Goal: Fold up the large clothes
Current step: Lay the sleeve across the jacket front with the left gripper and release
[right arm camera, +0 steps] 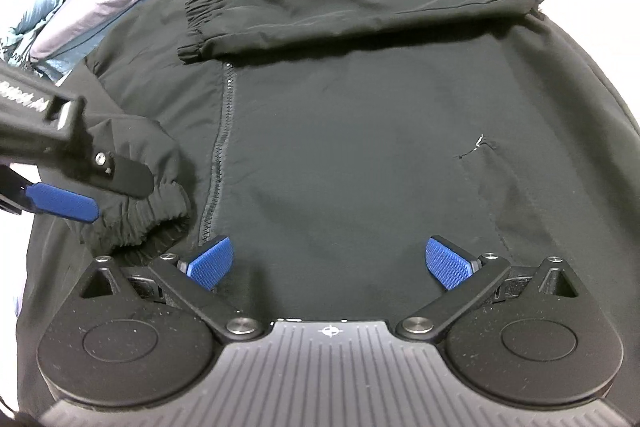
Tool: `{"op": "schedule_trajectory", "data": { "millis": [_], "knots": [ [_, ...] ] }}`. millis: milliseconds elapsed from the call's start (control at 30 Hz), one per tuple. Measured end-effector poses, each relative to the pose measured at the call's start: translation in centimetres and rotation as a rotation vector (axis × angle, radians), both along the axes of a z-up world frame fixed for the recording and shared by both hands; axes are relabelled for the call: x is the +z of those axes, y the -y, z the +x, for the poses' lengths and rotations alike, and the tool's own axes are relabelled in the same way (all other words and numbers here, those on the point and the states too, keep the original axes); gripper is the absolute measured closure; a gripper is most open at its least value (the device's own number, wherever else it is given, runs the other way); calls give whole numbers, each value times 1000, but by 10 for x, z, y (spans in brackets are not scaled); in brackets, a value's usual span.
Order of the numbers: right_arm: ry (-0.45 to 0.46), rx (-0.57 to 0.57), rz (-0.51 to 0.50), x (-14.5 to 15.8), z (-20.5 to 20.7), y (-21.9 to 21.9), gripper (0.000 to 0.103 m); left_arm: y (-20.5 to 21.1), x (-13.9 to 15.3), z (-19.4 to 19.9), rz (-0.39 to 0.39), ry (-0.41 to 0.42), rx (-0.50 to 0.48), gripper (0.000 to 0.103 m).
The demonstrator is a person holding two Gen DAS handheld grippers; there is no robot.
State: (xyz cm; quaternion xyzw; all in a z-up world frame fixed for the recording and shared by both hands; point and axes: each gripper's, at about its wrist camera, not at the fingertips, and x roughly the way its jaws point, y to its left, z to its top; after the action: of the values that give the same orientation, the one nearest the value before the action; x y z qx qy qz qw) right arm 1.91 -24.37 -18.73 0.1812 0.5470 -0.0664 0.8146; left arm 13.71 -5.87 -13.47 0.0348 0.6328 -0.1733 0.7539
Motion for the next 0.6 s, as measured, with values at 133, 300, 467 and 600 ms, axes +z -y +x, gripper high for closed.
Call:
{"op": "schedule_trajectory", "data": {
  "millis": [133, 300, 467, 600],
  "knots": [
    [4, -14, 1, -1, 1, 0, 1, -3, 12, -8, 34, 101, -105, 0],
    [19, 1, 16, 1, 7, -4, 1, -31, 7, -4, 129, 116, -55, 0],
    [40, 20, 51, 5, 12, -11, 1, -78, -2, -10, 186, 118, 37, 0],
    [57, 38, 86, 7, 16, -19, 1, -97, -18, -24, 260, 147, 21, 0]
  ]
}}
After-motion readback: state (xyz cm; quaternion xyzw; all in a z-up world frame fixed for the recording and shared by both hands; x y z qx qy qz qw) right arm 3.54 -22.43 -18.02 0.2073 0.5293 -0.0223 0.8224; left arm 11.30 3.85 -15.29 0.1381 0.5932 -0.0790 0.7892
